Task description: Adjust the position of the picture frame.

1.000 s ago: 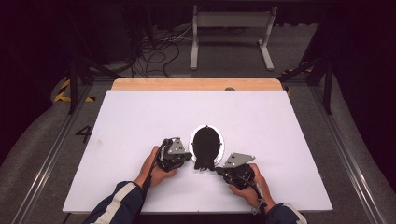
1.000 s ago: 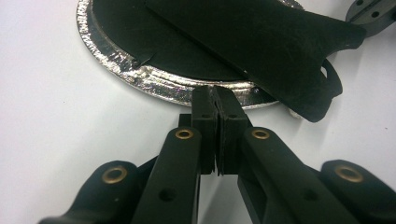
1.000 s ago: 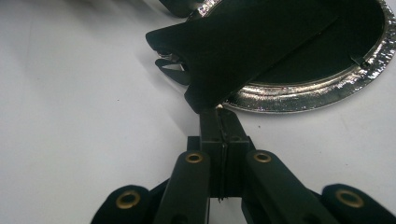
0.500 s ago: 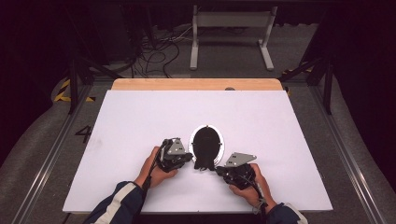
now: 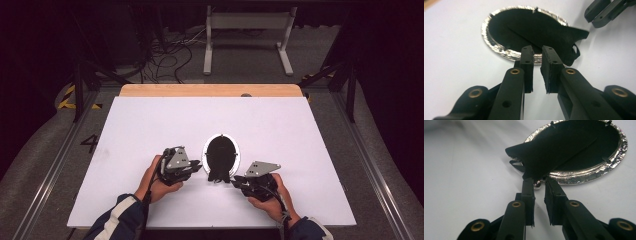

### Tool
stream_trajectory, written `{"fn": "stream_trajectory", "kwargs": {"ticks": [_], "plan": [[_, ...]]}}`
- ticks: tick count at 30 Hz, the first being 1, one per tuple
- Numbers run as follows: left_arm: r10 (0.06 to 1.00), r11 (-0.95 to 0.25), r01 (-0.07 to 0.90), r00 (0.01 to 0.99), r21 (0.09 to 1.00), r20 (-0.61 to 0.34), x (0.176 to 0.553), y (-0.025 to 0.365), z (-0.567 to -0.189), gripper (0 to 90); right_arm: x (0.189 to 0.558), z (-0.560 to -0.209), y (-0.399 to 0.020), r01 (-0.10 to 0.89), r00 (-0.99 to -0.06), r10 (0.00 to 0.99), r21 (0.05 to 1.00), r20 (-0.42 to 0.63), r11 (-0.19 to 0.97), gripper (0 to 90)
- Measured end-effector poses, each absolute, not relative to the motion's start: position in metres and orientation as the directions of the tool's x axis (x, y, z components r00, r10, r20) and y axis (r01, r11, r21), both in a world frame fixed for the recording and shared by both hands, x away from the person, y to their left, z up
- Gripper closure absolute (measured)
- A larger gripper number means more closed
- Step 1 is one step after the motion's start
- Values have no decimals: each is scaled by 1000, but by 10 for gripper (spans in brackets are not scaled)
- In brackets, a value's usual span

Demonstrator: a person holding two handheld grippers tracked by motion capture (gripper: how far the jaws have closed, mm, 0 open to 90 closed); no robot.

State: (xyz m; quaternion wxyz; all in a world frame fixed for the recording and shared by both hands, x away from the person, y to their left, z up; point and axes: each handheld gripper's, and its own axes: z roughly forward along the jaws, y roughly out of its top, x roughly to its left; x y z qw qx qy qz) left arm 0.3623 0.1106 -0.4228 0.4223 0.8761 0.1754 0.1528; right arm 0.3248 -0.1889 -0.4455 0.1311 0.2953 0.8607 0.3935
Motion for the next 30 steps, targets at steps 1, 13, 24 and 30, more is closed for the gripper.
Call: {"fn": "stream_trajectory", "kwargs": {"ticks": [1,13,24,30], "plan": [[441,-579,176,889,796,124,361,114,-420,781,325,-444,-190,404,-790,613,758,8,511,784],[423,-618,128,886,776,190,325,161,-424,548,321,-436,-189,373,-809,588,756,-19,538,701],[573,-545,258,809,798,130,307,209,-442,179,324,-437,-189,390,-812,583,728,-17,564,674],[618,-501,332,784,799,61,301,227,-452,91,327,-442,-183,396,-821,572,716,-5,574,662]]}}
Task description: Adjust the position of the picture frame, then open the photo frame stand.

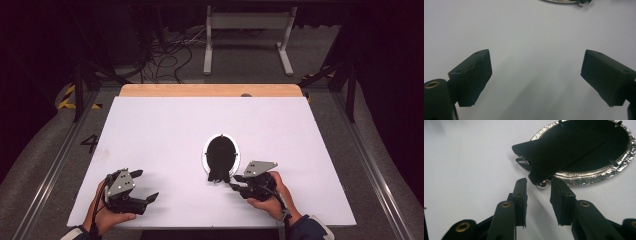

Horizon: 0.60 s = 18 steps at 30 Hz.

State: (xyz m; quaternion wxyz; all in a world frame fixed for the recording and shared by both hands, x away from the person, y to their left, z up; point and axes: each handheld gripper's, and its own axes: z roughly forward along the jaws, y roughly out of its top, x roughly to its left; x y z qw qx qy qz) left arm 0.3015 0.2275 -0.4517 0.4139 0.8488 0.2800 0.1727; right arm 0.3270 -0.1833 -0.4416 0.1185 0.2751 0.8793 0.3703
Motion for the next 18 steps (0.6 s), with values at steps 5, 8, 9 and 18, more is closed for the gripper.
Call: {"fn": "stream_trajectory", "kwargs": {"ticks": [5,8,9,18], "plan": [[627,-504,354,778,788,52,300,232,-457,85,331,-446,-181,416,-818,574,699,10,581,655],[619,-511,358,784,781,46,301,230,-458,86,334,-449,-178,422,-819,573,688,10,591,645],[617,-516,359,785,778,47,302,229,-459,87,335,-450,-177,427,-820,572,683,16,592,641],[618,-525,358,784,772,57,301,228,-460,91,340,-452,-173,433,-823,567,681,31,591,626]]}}
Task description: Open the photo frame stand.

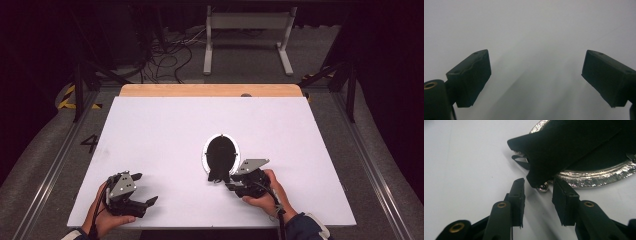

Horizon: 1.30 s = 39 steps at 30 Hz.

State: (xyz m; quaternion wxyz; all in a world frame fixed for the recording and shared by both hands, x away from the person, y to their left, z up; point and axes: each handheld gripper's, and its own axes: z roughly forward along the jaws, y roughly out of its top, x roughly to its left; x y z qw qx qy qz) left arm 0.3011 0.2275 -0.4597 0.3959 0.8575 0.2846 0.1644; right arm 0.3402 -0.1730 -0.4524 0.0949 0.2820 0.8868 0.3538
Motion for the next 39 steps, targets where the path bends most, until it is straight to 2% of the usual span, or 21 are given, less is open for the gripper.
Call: {"fn": "stream_trajectory", "kwargs": {"ticks": [7,13,15,20,21,24,27,39], "plan": [[623,-517,363,781,775,50,303,227,-459,95,345,-454,-174,456,-817,571,697,81,554,650],[623,-521,371,781,769,46,304,228,-461,103,349,-457,-179,513,-795,581,708,177,486,639],[630,-517,376,775,769,44,303,229,-461,103,352,-458,-181,541,-783,578,711,230,449,605],[639,-518,382,768,765,50,303,228,-461,114,361,-463,-190,638,-721,569,699,395,323,590],[636,-523,381,770,762,51,304,226,-462,115,365,-465,-194,672,-694,557,687,455,277,584],[631,-536,381,773,754,58,305,224,-463,115,368,-466,-198,703,-667,547,671,506,236,581],[623,-549,380,780,745,61,306,220,-465,117,373,-469,-200,768,-600,513,622,614,153,580],[621,-541,379,782,751,52,309,214,-463,118,382,-472,-196,825,-511,480,563,713,41,561]]}}
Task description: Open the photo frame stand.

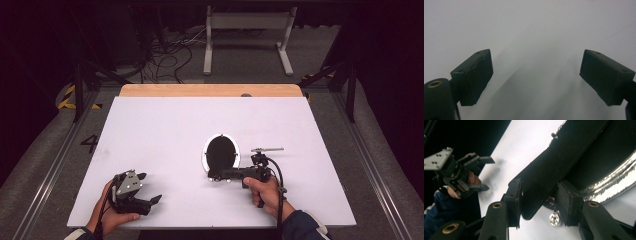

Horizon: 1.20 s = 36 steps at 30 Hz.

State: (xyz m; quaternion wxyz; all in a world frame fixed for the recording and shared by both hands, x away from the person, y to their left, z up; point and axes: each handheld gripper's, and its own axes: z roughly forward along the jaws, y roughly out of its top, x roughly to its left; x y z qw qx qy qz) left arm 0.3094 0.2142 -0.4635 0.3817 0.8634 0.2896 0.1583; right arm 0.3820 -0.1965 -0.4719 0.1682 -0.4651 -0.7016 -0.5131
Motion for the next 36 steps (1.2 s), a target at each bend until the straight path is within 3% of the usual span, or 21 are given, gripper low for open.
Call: {"fn": "stream_trajectory", "kwargs": {"ticks": [6,9,15,26,36], "plan": [[619,-529,367,784,765,52,319,208,-458,123,391,-475,-195,842,-477,455,540,752,-8,552],[613,-530,369,789,764,43,323,204,-459,123,395,-482,-194,866,-418,431,494,800,-79,587],[593,-521,364,805,772,21,337,183,-457,134,396,-480,-191,862,-418,450,501,789,-79,607],[531,-485,363,845,796,-62,379,129,-456,162,395,-476,-192,827,-495,456,562,740,-15,644],[525,-447,409,840,796,-138,412,112,-464,164,392,-471,-190,770,-583,449,636,677,41,663]]}}
